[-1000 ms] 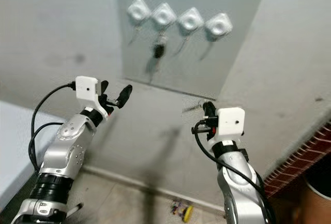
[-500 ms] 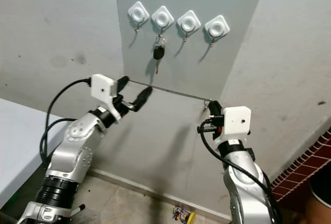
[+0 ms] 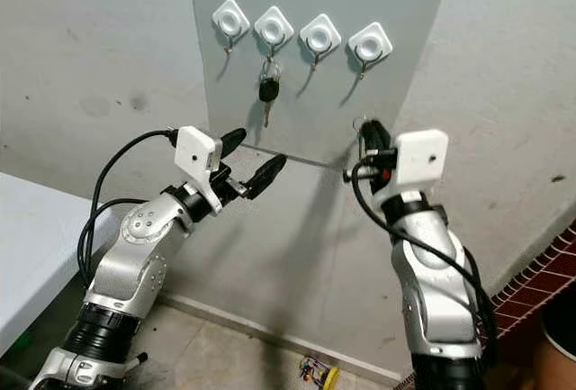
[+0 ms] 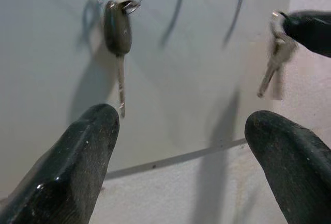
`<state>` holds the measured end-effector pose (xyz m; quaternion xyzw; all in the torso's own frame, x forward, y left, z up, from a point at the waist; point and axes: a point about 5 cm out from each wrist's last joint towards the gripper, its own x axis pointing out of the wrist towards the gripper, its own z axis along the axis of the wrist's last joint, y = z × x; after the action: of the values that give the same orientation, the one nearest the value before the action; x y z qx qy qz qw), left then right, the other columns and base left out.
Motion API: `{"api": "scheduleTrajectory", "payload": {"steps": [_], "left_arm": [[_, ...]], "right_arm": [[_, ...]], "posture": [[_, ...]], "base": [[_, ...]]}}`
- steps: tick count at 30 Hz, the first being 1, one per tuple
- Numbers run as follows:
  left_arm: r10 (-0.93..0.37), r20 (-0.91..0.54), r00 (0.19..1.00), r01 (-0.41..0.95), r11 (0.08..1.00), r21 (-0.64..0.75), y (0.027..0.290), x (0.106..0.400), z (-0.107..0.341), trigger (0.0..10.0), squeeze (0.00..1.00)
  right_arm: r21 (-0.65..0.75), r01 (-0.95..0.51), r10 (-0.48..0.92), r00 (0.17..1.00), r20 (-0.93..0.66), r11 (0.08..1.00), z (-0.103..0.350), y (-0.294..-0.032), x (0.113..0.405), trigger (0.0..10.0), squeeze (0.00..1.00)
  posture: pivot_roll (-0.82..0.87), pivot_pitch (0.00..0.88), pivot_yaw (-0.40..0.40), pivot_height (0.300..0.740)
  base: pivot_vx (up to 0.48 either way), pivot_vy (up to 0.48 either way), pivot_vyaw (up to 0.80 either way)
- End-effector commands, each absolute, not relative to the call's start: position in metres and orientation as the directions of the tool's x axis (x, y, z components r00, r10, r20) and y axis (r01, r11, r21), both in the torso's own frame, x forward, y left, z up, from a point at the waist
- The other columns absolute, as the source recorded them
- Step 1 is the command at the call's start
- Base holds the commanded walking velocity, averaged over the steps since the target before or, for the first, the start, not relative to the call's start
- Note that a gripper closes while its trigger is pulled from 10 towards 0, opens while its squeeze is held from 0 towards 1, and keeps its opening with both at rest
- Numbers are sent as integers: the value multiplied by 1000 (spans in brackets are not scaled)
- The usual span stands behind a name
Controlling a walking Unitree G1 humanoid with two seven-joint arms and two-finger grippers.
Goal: Hang keys on a hook
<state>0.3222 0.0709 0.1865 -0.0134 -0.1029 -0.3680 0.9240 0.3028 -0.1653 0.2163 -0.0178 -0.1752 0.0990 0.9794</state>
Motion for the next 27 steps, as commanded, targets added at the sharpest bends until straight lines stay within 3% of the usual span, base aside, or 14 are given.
{"api": "scheduleTrajectory", "payload": {"steps": [1, 27], "left_arm": [[-693, 226, 684, 695, 714, 87, 67, 321, 197, 10000, 0], [-677, 229, 699, 677, 730, 92, 68, 324, 195, 10000, 0]], "right_arm": [[-61, -193, 202, 906, 373, 979, 224, -167, 306, 10000, 0], [-26, -187, 176, 863, 474, 982, 246, -167, 314, 10000, 0]], "posture": [[-78, 0, -23, 740], [-77, 0, -28, 740]], "base": [[0, 0, 0], [0, 0, 0]]}}
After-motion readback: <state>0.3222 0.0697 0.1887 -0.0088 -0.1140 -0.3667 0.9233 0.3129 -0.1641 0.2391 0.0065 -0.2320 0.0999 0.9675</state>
